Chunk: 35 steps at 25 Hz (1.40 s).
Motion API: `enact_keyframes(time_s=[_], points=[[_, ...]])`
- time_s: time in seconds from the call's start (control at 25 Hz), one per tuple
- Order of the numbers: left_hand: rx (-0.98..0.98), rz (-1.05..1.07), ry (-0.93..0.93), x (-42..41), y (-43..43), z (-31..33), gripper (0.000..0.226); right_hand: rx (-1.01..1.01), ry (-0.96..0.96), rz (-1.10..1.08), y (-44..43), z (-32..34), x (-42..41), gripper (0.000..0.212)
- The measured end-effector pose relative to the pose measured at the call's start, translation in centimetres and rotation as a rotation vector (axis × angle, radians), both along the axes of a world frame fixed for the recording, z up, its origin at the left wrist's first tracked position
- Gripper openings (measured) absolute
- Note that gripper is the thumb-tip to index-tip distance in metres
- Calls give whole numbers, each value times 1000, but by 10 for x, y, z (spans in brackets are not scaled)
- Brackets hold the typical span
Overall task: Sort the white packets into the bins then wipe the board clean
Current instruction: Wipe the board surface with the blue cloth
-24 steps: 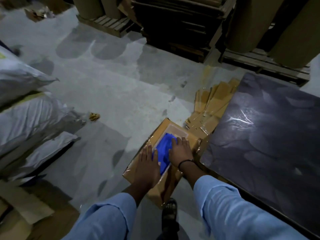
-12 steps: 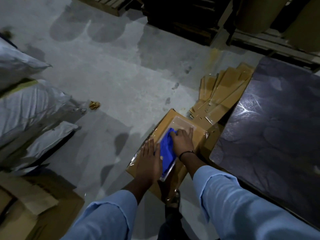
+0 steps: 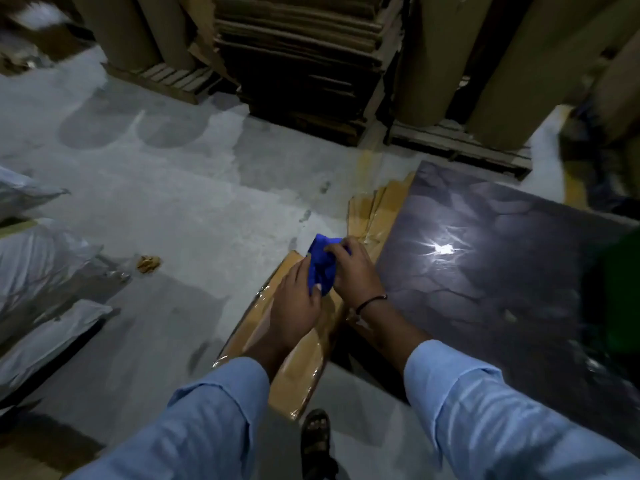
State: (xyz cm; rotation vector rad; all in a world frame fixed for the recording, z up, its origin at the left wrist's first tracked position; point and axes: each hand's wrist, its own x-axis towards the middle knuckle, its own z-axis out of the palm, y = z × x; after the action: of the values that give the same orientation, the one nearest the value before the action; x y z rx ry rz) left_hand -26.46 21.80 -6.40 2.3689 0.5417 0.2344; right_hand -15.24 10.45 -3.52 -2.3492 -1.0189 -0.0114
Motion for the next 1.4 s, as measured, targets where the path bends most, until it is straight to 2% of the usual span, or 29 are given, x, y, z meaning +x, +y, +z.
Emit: enact_keyframes(time_s=[0.16,0.32,0.52,0.76,0.84,1.08,1.4], points=[[-1,-70,-153,29,-60,45,64,113,-121,-54,-74,67,17,40],[-20,-114,-244,49,-124,72,69,151,-203,-68,-160,104,27,35],[-3,-316,-223,67,-203,94,62,118,-228,-125,-260,110,25,32],[-231,-361,-193,74,-292,99,57,20,-429,-452,-340,90,-3,36],[-286,-344,-188,77,-315,95,54,21,-388,-447,-358,67,-21,41],[-403,-259,-144,81,-362,90,37,28,-43,-411,-391,27,-41,70],[-594,-175,-173,77,-378,59,37,134,140,-245,-411,13,-32,66]])
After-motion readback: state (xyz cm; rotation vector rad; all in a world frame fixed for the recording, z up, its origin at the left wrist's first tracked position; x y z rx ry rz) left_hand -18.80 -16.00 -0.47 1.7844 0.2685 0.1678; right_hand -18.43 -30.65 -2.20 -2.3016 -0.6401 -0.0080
